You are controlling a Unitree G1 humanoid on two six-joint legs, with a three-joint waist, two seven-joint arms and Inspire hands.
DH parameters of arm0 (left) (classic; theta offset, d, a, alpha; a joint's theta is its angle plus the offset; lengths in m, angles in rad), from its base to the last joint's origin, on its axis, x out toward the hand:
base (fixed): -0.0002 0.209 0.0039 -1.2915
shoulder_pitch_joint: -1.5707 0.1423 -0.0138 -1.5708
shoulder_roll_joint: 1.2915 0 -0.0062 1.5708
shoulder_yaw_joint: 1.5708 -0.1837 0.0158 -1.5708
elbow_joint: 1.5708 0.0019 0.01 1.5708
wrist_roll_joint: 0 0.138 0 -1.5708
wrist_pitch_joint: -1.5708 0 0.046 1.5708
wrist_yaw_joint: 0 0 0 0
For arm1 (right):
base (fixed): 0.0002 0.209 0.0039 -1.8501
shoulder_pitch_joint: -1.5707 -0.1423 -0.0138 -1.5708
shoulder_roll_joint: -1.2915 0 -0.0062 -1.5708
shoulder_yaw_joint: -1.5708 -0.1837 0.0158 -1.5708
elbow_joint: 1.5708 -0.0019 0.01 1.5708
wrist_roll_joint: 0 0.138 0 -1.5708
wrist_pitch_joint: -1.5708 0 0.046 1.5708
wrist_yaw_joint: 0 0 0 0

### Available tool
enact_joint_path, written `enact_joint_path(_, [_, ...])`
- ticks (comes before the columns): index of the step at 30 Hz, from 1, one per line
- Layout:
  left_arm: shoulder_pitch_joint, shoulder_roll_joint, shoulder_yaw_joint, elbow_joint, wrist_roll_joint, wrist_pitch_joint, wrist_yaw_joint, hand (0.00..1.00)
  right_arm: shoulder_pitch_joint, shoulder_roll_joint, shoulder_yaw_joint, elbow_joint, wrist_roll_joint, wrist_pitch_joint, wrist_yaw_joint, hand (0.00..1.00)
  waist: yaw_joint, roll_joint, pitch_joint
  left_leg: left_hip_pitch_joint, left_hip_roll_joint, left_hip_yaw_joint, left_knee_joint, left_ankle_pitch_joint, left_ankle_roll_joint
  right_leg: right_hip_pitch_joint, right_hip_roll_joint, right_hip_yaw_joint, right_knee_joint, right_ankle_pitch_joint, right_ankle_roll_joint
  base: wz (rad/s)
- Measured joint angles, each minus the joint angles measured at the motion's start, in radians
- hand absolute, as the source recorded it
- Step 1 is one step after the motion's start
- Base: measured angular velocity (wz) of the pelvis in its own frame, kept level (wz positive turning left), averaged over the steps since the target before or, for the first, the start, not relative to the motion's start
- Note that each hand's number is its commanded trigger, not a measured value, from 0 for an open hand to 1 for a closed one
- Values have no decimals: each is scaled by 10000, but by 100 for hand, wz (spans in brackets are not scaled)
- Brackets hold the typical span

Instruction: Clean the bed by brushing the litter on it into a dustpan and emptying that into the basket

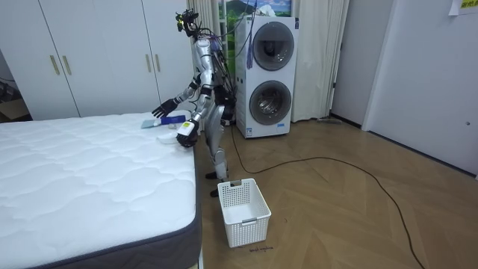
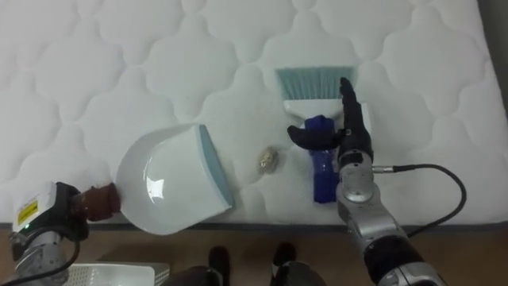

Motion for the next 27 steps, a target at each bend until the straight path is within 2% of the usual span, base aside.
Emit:
enact_joint_path(4, [-19,-127,0,-13,2,1,0,100,0,15,3,89,146,4,-1,0,27,-1,0,0,-5,-2,16,0,0,0,4,13,4,0,-1,0])
enact_joint_path(11, [-18,-142,-1,-7,13,3,-3,100,2,182,4,309,146,6,-8,0,8,-5,1,33,-2,-4,13,3,2,26,-7,23,9,1,1,0])
enact_joint_path(18, [-4,-140,-23,10,18,5,-3,100,60,146,3,1195,103,1,18,0,-117,-13,7,37,8,16,32,2,3,28,-15,36,8,-9,17,0])
enact_joint_path(27, [-41,-138,-29,7,19,-6,-3,100,65,59,4,1324,92,-20,75,0,-121,-13,7,-17,12,20,45,-14,22,-3,-22,4,9,-14,20,0])
